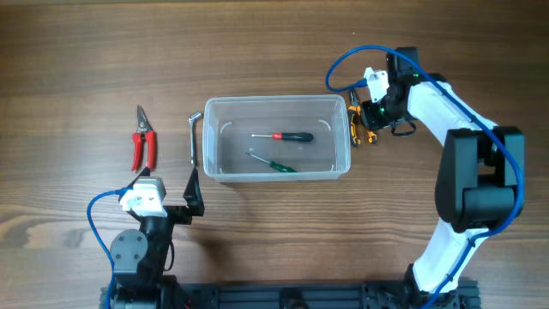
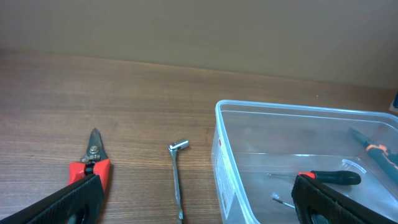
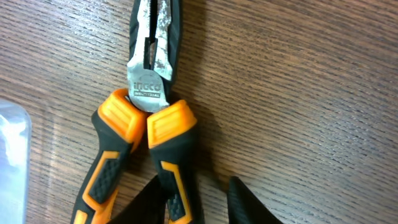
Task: Pack container
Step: 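Lower the right gripper and close it on the pliers handles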
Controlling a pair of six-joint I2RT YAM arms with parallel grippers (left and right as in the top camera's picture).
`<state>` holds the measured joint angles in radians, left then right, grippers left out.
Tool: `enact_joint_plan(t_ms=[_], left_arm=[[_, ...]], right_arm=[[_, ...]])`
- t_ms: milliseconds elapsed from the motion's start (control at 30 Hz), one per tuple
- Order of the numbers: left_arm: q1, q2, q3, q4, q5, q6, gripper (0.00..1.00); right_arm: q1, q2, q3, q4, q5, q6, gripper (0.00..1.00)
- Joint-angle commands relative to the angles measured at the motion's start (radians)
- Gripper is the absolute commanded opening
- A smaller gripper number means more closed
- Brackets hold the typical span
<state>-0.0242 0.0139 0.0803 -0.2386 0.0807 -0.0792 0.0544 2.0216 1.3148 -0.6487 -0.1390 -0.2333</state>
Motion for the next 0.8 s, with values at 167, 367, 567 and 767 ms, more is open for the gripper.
enact_joint_plan(t_ms=[167,367,567,767], left_arm=[[0.008,-0.007,-0.007,0.003,0.016,0.02,1.0],[0.008,-0.007,-0.007,0.003,0.016,0.02,1.0],[0.008,-0.007,-0.007,0.003,0.016,0.02,1.0],[0.008,-0.007,-0.007,0.003,0.016,0.02,1.0]], right_arm=[[0.005,0.017,-0.014,-0.014,-0.017,0.001,0.22],[0.005,0.017,-0.014,-0.02,-0.019,0.03,0.04],[0.005,0.014,-0.007,-0.029,-0.019,0.035,0.04],[0.005,-0.018,0.007,-0.023,-0.018,0.056,0.04]])
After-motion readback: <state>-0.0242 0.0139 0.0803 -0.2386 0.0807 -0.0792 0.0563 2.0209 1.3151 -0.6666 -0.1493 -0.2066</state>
